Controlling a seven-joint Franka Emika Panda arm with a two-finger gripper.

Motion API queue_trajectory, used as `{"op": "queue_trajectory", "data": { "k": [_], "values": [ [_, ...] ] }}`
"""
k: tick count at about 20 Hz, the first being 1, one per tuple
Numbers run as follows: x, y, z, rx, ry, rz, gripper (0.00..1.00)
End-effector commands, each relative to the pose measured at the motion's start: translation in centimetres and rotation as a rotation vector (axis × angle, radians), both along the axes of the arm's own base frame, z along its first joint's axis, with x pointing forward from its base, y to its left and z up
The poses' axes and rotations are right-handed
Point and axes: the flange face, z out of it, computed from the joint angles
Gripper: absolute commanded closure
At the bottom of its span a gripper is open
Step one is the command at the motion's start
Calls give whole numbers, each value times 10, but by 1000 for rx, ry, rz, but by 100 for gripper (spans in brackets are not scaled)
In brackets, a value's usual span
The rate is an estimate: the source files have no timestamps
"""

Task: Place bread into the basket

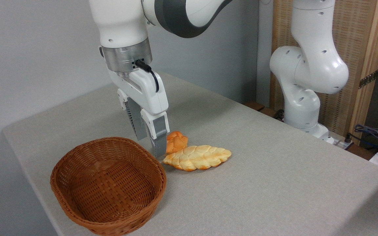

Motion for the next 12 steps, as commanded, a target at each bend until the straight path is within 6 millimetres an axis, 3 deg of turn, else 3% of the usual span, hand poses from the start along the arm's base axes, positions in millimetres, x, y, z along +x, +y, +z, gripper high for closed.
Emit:
{"op": "queue_trajectory", "data": {
  "k": [1, 8, 10, 12],
  "values": [
    [-3, 1, 5, -16, 2, 0, 0],
    [-14, -4, -19, -11, 93, -11, 0],
    [-28, -9, -31, -10, 112, -27, 0],
    [-45, -27, -47, -8, 148, -109, 0]
  ]
}}
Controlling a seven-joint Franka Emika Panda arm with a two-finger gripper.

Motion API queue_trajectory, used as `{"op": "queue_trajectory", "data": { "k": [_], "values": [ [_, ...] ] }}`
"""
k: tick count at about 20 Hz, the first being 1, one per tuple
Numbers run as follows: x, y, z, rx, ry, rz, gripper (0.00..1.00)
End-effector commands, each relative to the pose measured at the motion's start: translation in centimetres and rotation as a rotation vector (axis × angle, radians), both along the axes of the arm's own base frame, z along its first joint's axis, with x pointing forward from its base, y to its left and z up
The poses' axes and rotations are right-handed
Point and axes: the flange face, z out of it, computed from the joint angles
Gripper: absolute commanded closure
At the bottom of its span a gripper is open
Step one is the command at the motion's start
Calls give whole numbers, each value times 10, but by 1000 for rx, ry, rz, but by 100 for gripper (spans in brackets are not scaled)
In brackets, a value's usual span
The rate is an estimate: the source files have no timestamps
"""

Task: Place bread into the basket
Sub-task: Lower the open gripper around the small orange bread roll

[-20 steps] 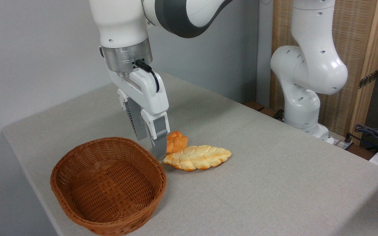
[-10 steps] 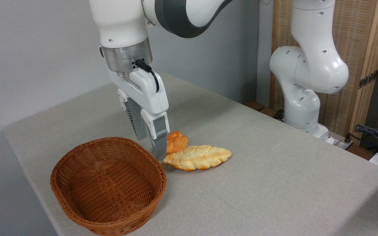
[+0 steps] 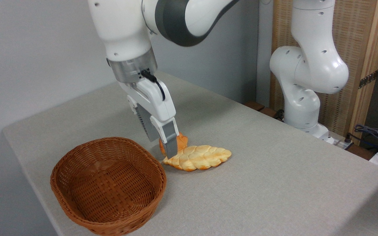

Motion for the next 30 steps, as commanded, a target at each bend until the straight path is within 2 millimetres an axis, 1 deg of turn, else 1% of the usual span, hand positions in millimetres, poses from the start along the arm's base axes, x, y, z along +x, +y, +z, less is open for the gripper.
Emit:
{"op": "queue_trajectory", "data": {
  "k": [1, 3, 5, 7, 10, 12, 13, 14, 16, 23, 29, 30],
  "values": [
    [-35, -24, -22, -18, 52, -110, 0],
    [-42, -45, -33, -17, 58, -153, 0],
    [-46, -54, -38, -18, 49, -171, 0],
    [-52, -75, -43, -17, 54, -215, 0],
    [-59, -94, -51, -15, 58, -254, 0],
    [-61, -99, -57, -14, 62, -264, 0],
    [-64, -110, -60, -11, 65, -287, 0],
    [-65, -114, -65, -10, 71, -294, 0],
    [-63, -117, -75, -6, 90, -299, 0],
    [-64, -115, -81, 8, 103, -307, 0],
    [-63, -114, -93, 38, 122, -321, 0],
    [-63, -116, -93, 38, 122, -324, 7]
  ]
}}
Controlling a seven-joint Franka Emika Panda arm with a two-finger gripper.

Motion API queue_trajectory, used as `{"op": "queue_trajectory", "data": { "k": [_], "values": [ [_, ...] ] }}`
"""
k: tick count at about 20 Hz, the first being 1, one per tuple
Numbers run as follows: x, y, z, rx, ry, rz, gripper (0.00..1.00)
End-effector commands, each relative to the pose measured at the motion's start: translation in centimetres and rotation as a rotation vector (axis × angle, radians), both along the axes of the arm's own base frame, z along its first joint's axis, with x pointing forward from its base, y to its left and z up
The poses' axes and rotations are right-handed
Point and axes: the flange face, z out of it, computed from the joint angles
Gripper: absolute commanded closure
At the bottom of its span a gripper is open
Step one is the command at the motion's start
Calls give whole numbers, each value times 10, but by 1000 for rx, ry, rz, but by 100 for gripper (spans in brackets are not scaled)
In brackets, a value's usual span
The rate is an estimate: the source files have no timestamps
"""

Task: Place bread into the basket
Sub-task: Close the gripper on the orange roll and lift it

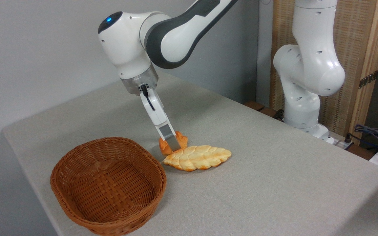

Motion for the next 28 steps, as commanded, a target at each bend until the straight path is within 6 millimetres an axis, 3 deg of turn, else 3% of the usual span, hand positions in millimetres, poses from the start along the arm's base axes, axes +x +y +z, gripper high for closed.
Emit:
{"op": "queue_trajectory", "data": {
  "k": [1, 3, 5, 21, 23, 28],
  "values": [
    [0, 1, -3, 9, -9, -27, 24],
    [0, 3, -3, 8, -9, -23, 55],
    [0, 4, -3, 8, -9, -21, 73],
    [2, 12, 5, 5, -16, -4, 73],
    [4, 19, 19, -3, -36, 10, 72],
    [16, 59, 66, -28, -60, 95, 71]
  ]
}}
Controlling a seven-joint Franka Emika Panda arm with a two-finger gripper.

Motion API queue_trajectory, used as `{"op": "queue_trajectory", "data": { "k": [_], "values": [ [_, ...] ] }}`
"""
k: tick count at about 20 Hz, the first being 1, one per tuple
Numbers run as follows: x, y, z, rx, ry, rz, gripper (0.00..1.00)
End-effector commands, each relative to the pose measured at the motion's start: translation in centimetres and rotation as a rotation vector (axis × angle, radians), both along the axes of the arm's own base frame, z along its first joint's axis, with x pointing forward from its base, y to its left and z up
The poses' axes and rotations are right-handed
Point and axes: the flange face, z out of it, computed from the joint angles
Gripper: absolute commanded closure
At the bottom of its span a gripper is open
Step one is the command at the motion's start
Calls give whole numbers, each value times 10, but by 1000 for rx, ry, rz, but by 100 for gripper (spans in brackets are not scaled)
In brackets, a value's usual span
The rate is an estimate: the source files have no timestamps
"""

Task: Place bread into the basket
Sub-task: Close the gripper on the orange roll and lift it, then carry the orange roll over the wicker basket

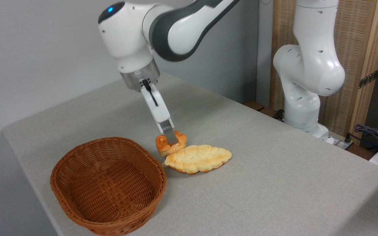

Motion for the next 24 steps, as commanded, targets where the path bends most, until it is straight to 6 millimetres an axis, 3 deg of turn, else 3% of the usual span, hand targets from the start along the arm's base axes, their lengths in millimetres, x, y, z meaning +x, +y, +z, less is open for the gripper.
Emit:
{"op": "queue_trajectory", "data": {
  "k": [1, 10, 11, 12, 14, 16, 24],
  "values": [
    [6, 27, 36, -20, -24, 34, 71],
    [39, 49, 81, -77, -196, 101, 60],
    [44, 49, 80, -82, -227, 106, 55],
    [50, 51, 80, -87, -259, 119, 37],
    [59, 48, 79, -112, -310, 132, 14],
    [62, 48, 76, -111, -314, 128, 0],
    [63, 50, 77, -104, -325, 122, 0]
  ]
}}
